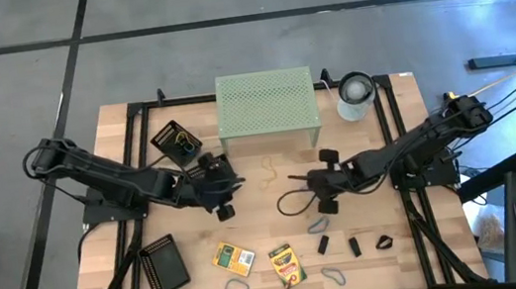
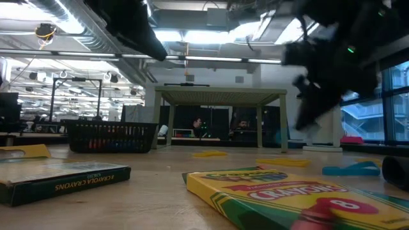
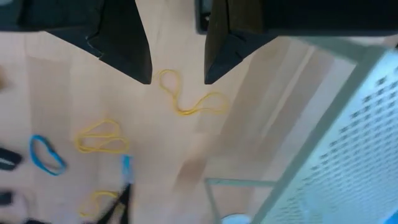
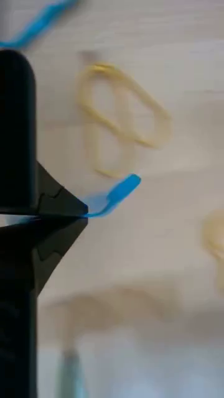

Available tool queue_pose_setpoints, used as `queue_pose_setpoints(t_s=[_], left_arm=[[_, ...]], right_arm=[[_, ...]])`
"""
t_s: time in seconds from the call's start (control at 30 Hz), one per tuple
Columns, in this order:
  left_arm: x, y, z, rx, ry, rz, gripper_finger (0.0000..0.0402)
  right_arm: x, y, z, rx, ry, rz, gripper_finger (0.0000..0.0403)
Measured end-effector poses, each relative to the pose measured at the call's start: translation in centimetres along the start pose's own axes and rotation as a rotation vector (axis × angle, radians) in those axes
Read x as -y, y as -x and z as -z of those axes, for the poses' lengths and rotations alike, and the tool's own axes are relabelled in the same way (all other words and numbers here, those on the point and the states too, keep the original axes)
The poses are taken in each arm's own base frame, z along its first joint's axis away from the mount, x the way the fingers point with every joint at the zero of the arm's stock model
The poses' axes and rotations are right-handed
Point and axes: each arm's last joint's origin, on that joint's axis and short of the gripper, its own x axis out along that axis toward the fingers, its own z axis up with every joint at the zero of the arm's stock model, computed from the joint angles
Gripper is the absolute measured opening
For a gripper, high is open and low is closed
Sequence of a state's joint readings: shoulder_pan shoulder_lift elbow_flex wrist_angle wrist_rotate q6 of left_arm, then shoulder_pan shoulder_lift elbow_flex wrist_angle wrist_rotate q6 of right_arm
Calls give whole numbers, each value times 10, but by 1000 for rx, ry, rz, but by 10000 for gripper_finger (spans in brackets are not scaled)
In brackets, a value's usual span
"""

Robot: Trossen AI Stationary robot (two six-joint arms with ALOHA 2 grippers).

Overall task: Pick & Place Office Desk Supplies
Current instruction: Put the blue rubber band into the top black bin

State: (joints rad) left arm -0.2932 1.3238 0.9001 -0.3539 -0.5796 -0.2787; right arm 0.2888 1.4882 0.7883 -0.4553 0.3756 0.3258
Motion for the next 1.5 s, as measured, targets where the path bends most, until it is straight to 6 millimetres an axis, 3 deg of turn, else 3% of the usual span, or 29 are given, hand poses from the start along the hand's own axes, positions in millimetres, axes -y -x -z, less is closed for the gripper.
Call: queue_pose_setpoints(t_s=[0.3, 0.53, 0.93, 1.13, 1.5], left_arm=[[13, -13, -9, 91, -27, 76, 142], [23, -25, -16, 184, -109, 93, 142], [41, -48, -26, 373, -194, 45, 142], [38, -49, -27, 381, -183, -54, 142], [37, -50, -25, 364, -135, -46, 141]], right_arm=[[-1, 32, -52, 204, 49, 65, 5], [-5, 45, -78, 403, 76, 27, 6], [-6, 50, -88, 501, 85, 18, 11], [-7, 50, -87, 502, 86, 14, 12], [-7, 53, -92, 551, 112, 19, 12]])
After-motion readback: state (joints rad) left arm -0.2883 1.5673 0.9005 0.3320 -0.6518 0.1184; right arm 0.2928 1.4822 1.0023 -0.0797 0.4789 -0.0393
